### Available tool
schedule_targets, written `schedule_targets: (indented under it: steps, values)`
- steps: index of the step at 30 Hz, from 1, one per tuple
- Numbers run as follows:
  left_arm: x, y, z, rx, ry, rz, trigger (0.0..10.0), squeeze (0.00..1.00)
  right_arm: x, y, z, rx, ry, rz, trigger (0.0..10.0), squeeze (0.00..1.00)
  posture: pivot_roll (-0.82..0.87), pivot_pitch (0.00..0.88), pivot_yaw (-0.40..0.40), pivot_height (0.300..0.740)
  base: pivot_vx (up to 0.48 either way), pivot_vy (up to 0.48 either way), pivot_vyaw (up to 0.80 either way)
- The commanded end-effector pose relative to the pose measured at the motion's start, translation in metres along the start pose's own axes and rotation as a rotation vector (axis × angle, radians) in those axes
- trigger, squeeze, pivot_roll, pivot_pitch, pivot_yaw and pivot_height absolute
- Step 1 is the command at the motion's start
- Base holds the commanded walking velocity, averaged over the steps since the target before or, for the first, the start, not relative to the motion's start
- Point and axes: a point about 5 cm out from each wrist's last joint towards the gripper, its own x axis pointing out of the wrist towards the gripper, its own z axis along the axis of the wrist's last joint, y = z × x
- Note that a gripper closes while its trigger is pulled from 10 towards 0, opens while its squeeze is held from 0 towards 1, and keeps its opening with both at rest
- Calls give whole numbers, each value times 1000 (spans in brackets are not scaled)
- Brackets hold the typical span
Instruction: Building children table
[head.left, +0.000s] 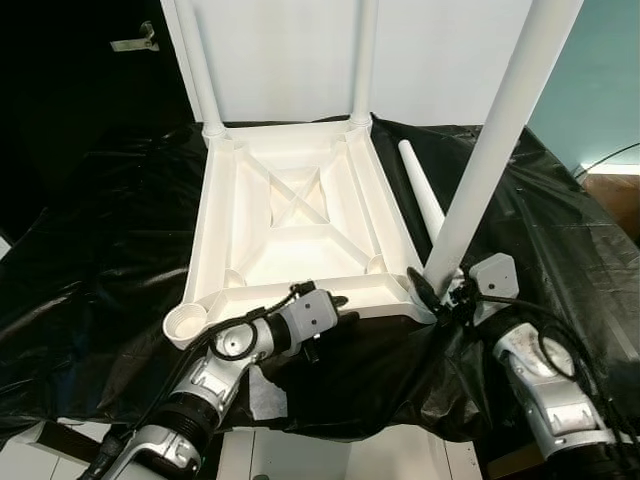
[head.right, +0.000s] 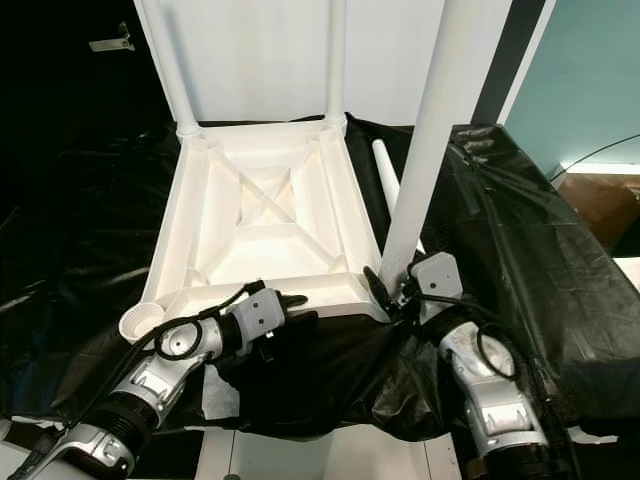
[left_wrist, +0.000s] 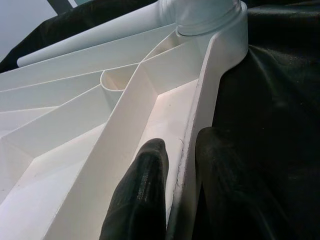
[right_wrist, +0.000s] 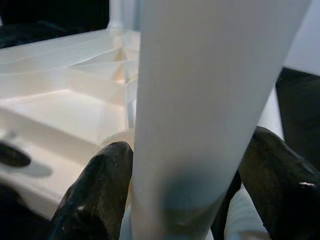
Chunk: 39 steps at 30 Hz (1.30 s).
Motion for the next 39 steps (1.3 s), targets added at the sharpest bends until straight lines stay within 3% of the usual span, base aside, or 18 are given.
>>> schedule_targets:
  steps: [1,2,3,4,8,9,15,17,18,19,20,23,28,34,35,36,37,39]
  values:
    - [0,-23,-21,-36,103,-104,10000,0,-2,-3,-3,17,15,9,10000,0,-32,8,-21,740,0,0,0]
    - [0,-23,-21,-37,103,-103,10000,0,-3,-5,-5,17,20,18,6863,0,-29,10,-20,740,0,0,0]
    - [-1,-22,-21,-37,104,-101,10000,0,-4,-5,-6,22,24,28,7098,0,-28,10,-19,740,0,0,0]
    - [-1,-22,-22,-37,106,-101,10000,0,-4,-5,-7,29,26,40,2196,0,-28,12,-17,740,0,0,0]
    - [-2,-22,-22,-38,107,-101,10000,0,-5,-4,-7,34,29,52,2196,0,-28,12,-17,740,0,0,0]
    - [-3,-23,-22,-38,108,-101,10000,0,-5,-3,-8,50,34,72,0,0,-25,14,-15,740,0,0,0]
    - [-3,-23,-22,-37,107,-102,10000,0,-4,2,-10,148,40,68,0,0,-23,15,-14,740,0,0,0]
    - [-4,-23,-22,-37,107,-102,10000,0,-3,6,-13,260,41,-79,0,0,-22,15,-17,740,0,0,0]
    - [-4,-23,-22,-37,107,-102,10000,0,-3,6,-13,260,41,-79,0,0,-22,15,-17,740,0,0,0]
    - [-4,-22,-22,-37,107,-100,10000,0,-5,11,-20,318,63,-278,0,0,-17,17,-17,740,0,0,0]
    - [-4,-22,-22,-37,107,-100,10000,0,-5,11,-20,318,63,-278,0,0,-17,17,-17,740,0,0,0]
    - [-4,-23,-22,-38,105,-100,10000,0,-14,14,-29,315,114,-508,0,0,-15,19,-17,740,0,0,0]
    - [-4,-23,-22,-38,107,-104,10000,0,-22,16,-33,292,172,-704,0,0,-15,23,-14,740,0,0,0]
    - [-4,-23,-22,-37,108,-106,10000,0,-19,16,-32,332,156,-713,0,0,-10,25,-14,740,0,0,0]
    - [-4,-22,-22,-36,109,-107,10000,0,-13,20,-29,379,127,-661,706,0,-9,25,-15,740,0,0,0]
    - [-4,-22,-22,-36,109,-107,10000,0,-13,20,-29,379,127,-661,706,0,-9,25,-15,740,0,0,0]
    - [-5,-22,-22,-36,110,-107,10000,0,-5,27,-22,390,97,-570,10000,0,-10,24,-15,740,0,0,0]
    - [-5,-22,-22,-37,111,-106,10000,0,0,32,-17,392,78,-505,10000,0,-10,24,-15,740,0,0,0]
